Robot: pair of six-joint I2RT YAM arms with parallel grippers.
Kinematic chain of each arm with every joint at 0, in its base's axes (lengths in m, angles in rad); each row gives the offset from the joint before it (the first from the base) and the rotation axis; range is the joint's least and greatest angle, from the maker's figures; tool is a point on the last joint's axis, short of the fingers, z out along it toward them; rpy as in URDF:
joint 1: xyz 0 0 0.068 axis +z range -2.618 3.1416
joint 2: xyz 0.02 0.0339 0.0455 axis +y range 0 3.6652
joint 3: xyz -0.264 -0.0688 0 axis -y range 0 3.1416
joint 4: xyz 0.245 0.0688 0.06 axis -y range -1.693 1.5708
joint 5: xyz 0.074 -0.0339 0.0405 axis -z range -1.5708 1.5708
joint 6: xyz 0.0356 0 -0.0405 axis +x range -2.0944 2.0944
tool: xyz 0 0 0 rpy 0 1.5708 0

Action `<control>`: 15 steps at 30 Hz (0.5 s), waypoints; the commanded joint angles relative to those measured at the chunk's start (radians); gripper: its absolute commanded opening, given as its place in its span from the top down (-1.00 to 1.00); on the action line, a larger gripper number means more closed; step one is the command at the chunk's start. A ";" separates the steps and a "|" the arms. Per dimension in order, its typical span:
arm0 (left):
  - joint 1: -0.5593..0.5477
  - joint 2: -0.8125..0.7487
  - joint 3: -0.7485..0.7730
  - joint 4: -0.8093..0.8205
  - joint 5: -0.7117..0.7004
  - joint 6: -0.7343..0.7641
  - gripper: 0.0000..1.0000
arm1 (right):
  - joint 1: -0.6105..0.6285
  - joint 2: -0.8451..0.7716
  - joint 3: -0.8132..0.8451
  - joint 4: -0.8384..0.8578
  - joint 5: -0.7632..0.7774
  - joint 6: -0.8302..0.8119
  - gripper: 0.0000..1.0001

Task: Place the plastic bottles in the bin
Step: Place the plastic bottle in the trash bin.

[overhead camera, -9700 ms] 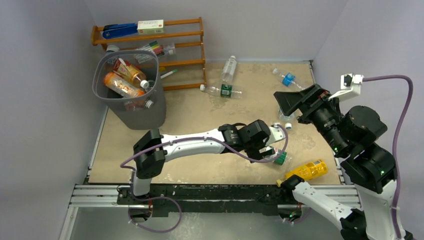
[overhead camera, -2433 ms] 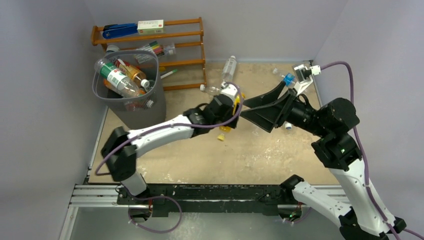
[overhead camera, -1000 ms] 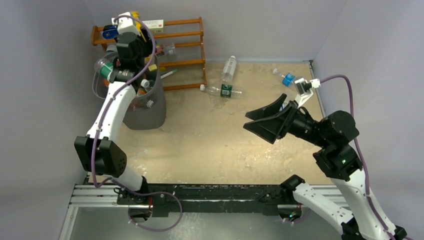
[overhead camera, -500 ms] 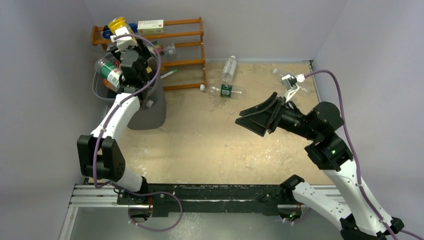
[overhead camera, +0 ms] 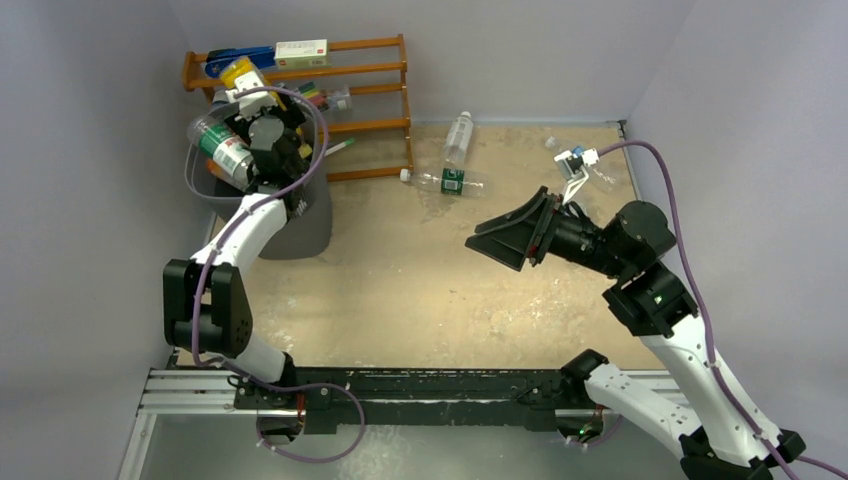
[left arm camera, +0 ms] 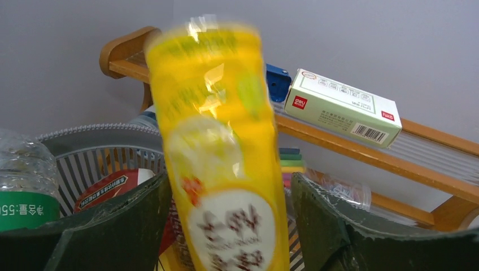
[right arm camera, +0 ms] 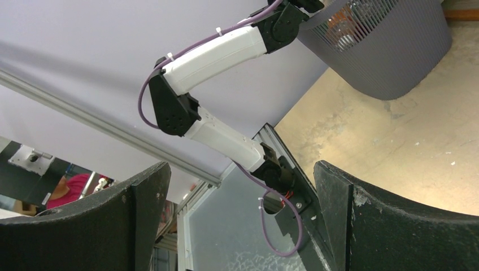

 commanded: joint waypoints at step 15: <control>0.005 -0.071 0.145 -0.250 0.037 -0.056 -0.88 | 0.002 0.015 -0.004 0.080 -0.029 -0.005 -1.00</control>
